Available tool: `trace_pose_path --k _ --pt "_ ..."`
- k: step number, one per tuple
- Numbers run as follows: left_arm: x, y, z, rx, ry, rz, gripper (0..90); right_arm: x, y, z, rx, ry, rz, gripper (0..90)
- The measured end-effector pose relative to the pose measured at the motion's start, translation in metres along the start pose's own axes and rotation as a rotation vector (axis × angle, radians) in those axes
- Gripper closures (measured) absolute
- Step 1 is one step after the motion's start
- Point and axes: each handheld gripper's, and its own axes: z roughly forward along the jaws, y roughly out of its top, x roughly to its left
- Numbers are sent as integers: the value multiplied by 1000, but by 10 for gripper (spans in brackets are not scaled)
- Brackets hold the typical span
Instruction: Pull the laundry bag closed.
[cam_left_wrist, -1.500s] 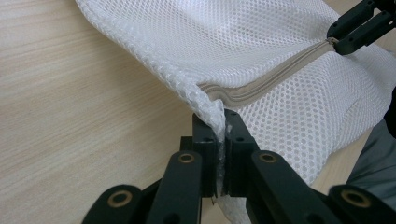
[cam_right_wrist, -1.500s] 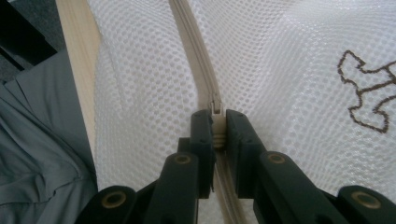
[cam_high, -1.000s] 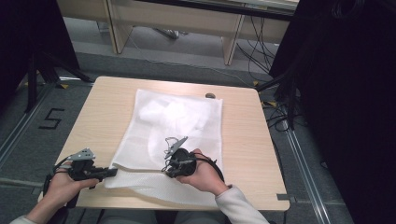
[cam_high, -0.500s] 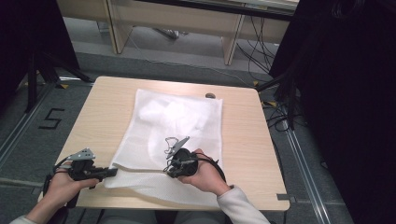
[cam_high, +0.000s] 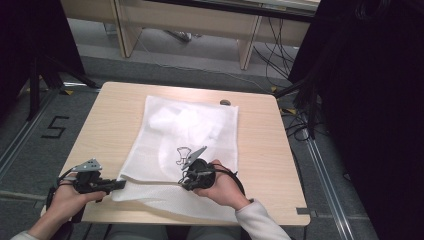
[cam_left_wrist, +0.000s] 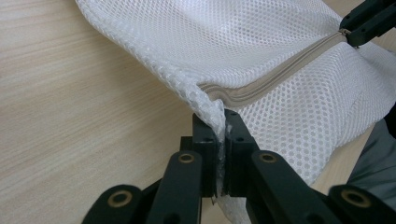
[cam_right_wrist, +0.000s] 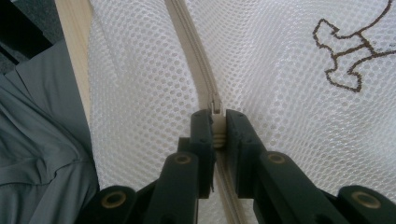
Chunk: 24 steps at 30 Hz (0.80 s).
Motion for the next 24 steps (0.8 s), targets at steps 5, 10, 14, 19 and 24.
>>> trace_pose_path --k 5,10,14,19,24 --pt "0 0 0 -2 2 2 849 0 0 -1 -2 -4 0 824" --pt "0 0 0 -2 2 2 849 0 0 -1 -4 -1 6 824" --pt "-1 0 0 -4 3 0 849 -1 0 -1 1 0 6 824" --pt "0 0 1 2 7 4 849 -1 0 0 2 -2 10 823" --pt "0 0 1 13 20 12 850 -1 3 4 7 -18 -14 823"
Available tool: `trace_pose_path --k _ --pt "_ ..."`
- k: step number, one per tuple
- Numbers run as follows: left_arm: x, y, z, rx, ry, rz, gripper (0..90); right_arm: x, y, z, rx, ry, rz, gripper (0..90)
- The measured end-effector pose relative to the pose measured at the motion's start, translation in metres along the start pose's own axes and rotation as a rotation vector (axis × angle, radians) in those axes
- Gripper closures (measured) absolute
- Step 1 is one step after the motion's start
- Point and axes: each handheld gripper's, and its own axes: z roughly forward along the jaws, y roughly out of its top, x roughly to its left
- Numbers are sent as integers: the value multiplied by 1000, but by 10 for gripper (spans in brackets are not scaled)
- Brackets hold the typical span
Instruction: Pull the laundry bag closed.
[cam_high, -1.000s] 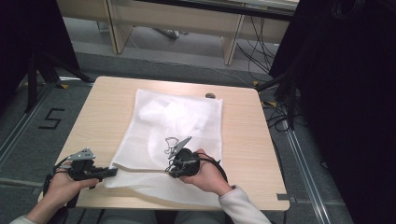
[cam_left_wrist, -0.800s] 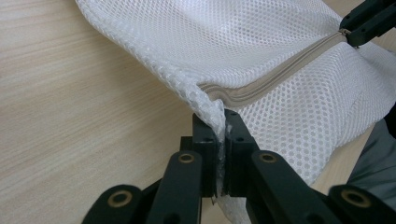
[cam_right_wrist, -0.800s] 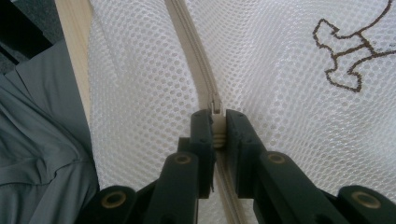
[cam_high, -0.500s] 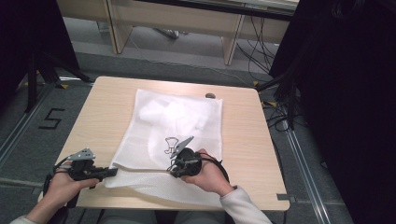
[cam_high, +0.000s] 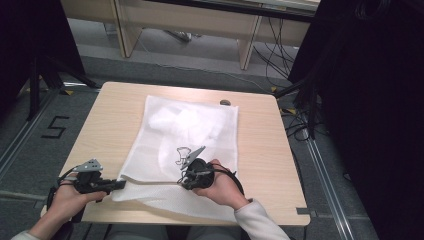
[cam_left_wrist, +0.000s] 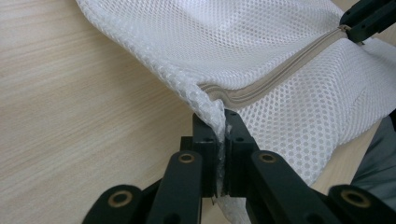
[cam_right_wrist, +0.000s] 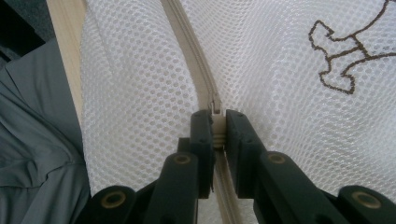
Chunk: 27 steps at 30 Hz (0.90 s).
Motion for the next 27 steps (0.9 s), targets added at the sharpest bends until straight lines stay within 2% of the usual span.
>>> trace_pose_path --k 1,2,3,4,5,6,8,10,12,13,14,15,16,22,27 --pt "0 0 0 3 1 0 850 0 0 0 6 10 9 822" --pt "0 0 1 5 2 3 850 1 1 2 10 -11 9 822" --pt "0 0 0 6 5 2 850 1 2 2 13 -5 7 823" --pt "0 0 0 4 4 1 850 1 3 3 19 -19 2 823" --pt "0 0 0 6 2 -1 850 0 4 4 23 -14 -22 822" --pt "0 0 0 2 -1 -4 850 1 4 4 31 -21 -10 823" --pt "0 0 0 -1 4 0 850 0 4 5 34 -14 -26 823" --pt "0 0 0 -3 6 -3 850 0 3 4 41 -13 -15 823" --pt "0 0 0 -2 7 -4 851 -1 3 4 45 4 -24 823" --pt "0 0 -1 -2 7 -5 850 0 2 4 64 1 -17 824" --pt "0 0 0 -5 7 -9 850 -1 2 5 68 6 -31 823" --pt "0 0 0 -7 5 -10 850 0 1 6 79 3 -12 823" --pt "0 0 -1 -2 5 -4 850 -1 0 7 73 7 -24 823" --pt "0 0 0 -7 4 -16 850 -1 -1 5 81 5 -11 823" --pt "0 0 0 -2 1 -10 850 -4 -5 4 78 2 -4 824"
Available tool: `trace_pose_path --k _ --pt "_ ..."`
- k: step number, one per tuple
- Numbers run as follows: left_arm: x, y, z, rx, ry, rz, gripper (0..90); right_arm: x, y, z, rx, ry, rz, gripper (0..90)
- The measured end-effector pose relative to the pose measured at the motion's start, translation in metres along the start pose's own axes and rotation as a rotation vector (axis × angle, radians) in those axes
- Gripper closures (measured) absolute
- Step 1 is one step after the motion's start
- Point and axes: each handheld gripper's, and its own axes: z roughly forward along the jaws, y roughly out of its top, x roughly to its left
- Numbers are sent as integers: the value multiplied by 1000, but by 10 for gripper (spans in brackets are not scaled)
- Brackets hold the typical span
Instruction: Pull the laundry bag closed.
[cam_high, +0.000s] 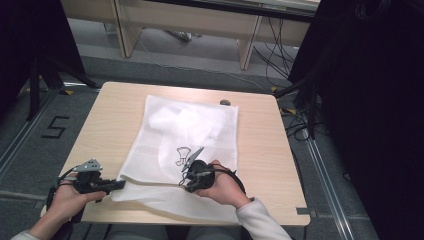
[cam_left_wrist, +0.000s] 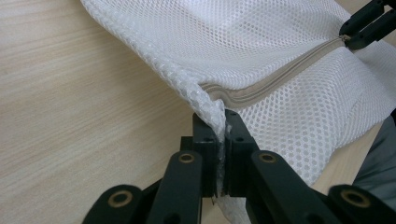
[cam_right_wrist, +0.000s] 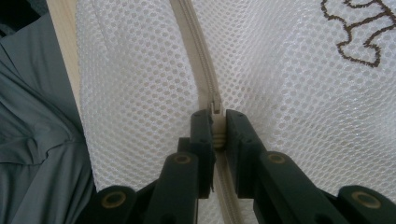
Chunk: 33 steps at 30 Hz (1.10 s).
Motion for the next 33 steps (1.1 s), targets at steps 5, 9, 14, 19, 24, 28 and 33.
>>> trace_pose_path --k 5,9,14,19,24,28,33 --pt "0 0 0 -5 0 -5 850 1 0 -1 4 4 2 824" --pt "0 0 0 1 -1 -1 850 1 -3 -2 13 8 0 823" --pt "0 0 0 -3 2 -4 850 0 -7 -4 11 2 19 823" --pt "0 0 0 -3 -3 -4 850 -2 -10 -5 10 3 10 823" --pt "0 0 0 -2 -4 -5 850 -1 -10 -5 18 -2 28 823" --pt "0 0 0 -3 -1 -3 850 -2 -10 -5 11 -3 15 823" --pt "0 0 0 -5 -2 -5 850 -3 -12 -6 16 -4 28 823"
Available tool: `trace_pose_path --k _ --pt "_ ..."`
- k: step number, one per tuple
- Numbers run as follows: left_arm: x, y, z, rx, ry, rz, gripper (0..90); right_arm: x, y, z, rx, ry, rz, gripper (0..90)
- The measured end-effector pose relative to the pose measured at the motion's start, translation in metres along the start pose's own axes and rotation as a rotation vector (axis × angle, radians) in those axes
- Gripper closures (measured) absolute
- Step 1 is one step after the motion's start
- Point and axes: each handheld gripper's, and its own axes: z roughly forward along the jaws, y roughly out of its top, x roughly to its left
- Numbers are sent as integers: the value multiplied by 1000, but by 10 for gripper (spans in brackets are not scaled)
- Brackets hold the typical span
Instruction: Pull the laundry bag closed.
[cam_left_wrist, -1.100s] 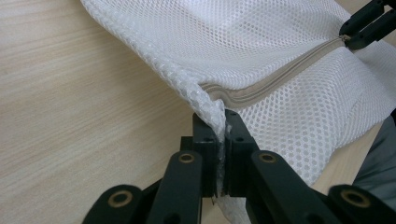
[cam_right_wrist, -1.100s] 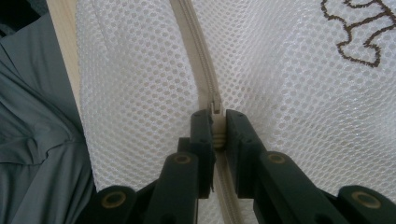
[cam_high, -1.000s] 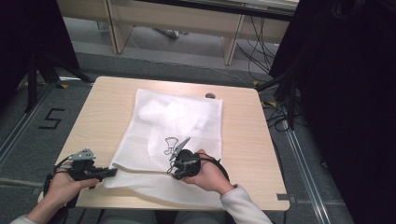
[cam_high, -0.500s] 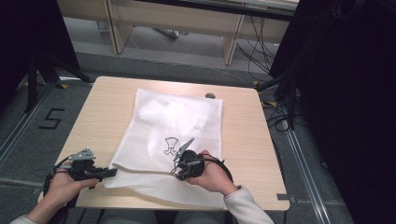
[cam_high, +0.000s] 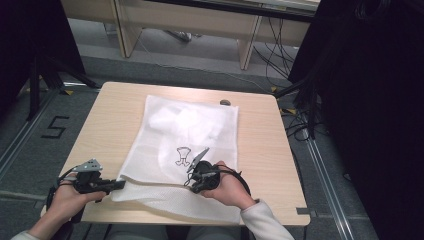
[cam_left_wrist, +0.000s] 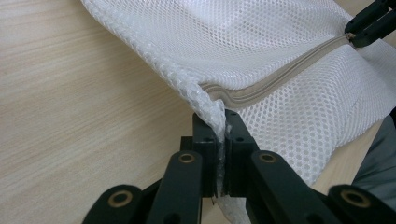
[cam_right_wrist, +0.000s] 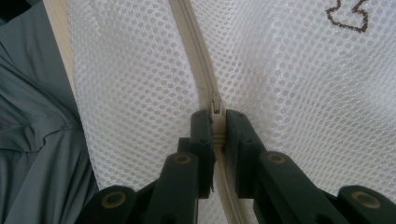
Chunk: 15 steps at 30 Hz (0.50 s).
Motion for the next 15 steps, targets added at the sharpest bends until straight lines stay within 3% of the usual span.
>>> trace_pose_path --k 4,15 --pt "0 0 0 3 2 2 850 -1 -1 -1 -4 7 -16 824" --pt "1 0 0 8 2 2 850 -3 -6 -5 5 0 1 823"
